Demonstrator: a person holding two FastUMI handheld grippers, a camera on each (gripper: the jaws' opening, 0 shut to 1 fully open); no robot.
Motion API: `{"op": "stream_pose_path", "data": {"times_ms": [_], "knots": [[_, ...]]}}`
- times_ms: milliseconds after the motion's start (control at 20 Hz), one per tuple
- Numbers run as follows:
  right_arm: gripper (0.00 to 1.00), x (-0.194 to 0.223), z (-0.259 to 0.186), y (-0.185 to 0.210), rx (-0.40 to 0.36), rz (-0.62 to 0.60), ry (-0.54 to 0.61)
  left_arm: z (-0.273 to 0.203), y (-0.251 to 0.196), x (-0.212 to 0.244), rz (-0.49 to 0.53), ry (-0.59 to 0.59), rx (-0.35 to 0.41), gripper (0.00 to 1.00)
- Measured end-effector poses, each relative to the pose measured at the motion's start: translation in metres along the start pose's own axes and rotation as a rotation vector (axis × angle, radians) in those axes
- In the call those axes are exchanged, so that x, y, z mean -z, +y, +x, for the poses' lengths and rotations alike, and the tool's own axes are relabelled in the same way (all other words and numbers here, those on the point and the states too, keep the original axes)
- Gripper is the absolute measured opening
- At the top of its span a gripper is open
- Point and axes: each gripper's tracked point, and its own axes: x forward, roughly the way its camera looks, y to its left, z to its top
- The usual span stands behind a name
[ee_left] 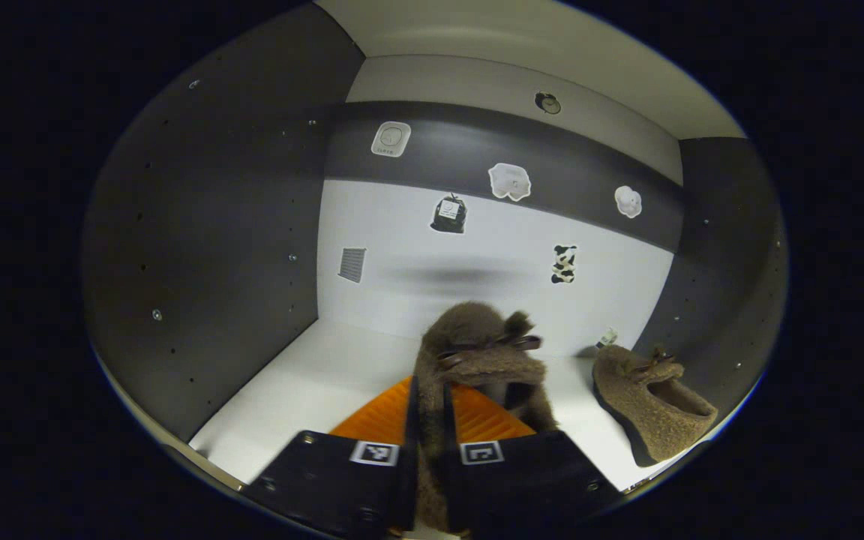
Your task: Grab one shoe with the right hand and put it into the shoe cabinet, grab the other shoe with the left hand and put it into the shoe cabinet; then close the right door with the right hand and the left door with the left hand.
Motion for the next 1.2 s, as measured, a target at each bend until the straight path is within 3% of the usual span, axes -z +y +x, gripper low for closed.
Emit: {"op": "stream_pose_path", "data": {"times_ms": [50,150,250,400,450,600,700,900,1200], "knots": [[0.98,0.000,-0.003,-0.001,0.004,0.000,0.001,-0.004,0.001,-0.003,0.011,-0.006,0.001,0.17],[0.98,0.000,-0.009,-0.002,0.011,-0.006,0.005,-0.009,0.001,-0.009,0.048,-0.009,-0.010,0.45],[0.98,-0.002,-0.020,-0.003,0.016,-0.009,-0.004,-0.022,-0.002,-0.012,0.079,-0.012,-0.014,0.51],[0.98,-0.004,-0.038,-0.003,0.023,-0.008,-0.020,-0.057,-0.007,-0.018,0.108,-0.042,0.000,0.76],[0.98,-0.003,-0.046,-0.002,0.020,-0.009,-0.023,-0.073,-0.008,-0.015,0.106,-0.037,-0.001,0.75],[0.98,0.001,-0.072,0.000,0.029,-0.008,-0.034,-0.128,-0.020,-0.017,0.125,-0.086,0.033,0.90],[0.98,0.002,-0.092,0.002,0.035,0.004,-0.046,-0.168,-0.016,-0.020,0.158,-0.140,0.011,0.99],[0.98,-0.003,-0.132,0.001,0.062,0.009,-0.068,-0.246,-0.019,-0.009,0.167,-0.184,0.065,0.99],[0.98,-0.032,-0.160,-0.009,0.098,-0.024,-0.095,-0.345,0.007,-0.025,0.212,-0.309,0.050,0.99]]}}
